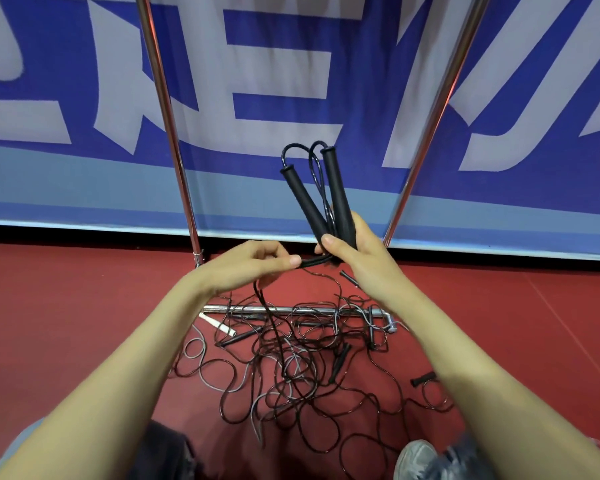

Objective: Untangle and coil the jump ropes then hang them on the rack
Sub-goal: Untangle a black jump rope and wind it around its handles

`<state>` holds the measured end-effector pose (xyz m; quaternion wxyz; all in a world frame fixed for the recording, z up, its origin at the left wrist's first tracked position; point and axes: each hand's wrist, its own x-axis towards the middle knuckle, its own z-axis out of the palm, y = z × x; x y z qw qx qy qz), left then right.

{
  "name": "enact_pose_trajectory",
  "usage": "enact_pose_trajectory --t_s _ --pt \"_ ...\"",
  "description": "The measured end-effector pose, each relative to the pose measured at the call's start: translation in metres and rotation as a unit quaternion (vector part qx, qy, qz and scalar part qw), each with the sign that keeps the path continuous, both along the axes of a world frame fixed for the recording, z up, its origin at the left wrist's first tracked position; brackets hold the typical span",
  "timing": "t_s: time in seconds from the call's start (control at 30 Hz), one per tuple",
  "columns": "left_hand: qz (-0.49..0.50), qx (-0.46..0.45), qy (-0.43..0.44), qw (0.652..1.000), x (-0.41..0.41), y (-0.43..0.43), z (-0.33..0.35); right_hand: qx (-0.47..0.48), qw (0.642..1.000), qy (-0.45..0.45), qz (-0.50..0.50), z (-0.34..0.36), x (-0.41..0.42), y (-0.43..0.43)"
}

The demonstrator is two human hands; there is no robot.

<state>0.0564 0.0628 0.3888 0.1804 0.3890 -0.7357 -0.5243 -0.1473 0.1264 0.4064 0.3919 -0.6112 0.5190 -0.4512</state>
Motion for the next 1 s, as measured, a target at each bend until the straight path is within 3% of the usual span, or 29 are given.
enact_pose_trajectory --t_s 0.07,0.17,0.23,0.3,0.4,0.5,0.57,0.7,0.83,1.0 --pt "0.026 -0.007 0.006 1.0 0.008 -0.004 -0.003 -0.011 1.0 -0.009 0.003 0.002 -0.002 0.0" --pt "0.061 0.022 0.102 0.993 0.017 -0.012 -0.007 -0.004 0.998 -0.057 0.027 0.011 -0.009 0.002" --pt "0.07 0.06 0.157 0.983 0.018 -0.015 -0.01 0.014 0.996 -0.042 0.073 0.015 -0.01 0.006" --pt "0.084 0.079 0.178 0.977 0.013 -0.014 -0.009 0.034 0.991 0.034 0.124 0.016 -0.009 0.013" --pt "0.091 0.081 0.183 0.976 0.01 -0.013 -0.001 0.06 0.955 0.24 0.162 0.015 -0.014 0.021" --pt "-0.01 0.088 0.147 0.985 0.018 -0.014 0.007 0.098 0.916 0.307 0.238 0.012 -0.013 0.027" --pt "-0.061 0.123 0.07 0.988 0.019 -0.013 0.012 0.135 0.877 0.359 0.288 0.006 -0.007 0.031" --pt "-0.093 0.004 -0.098 0.991 0.001 0.0 0.018 0.173 0.803 0.493 0.285 -0.013 0.0 0.028" --pt "-0.04 -0.176 -0.113 0.977 -0.027 0.019 0.007 0.168 0.804 0.529 0.212 -0.027 -0.005 0.012" --pt "-0.006 -0.14 -0.147 0.979 -0.035 0.021 -0.008 0.143 0.779 0.597 0.129 -0.036 -0.011 -0.001"
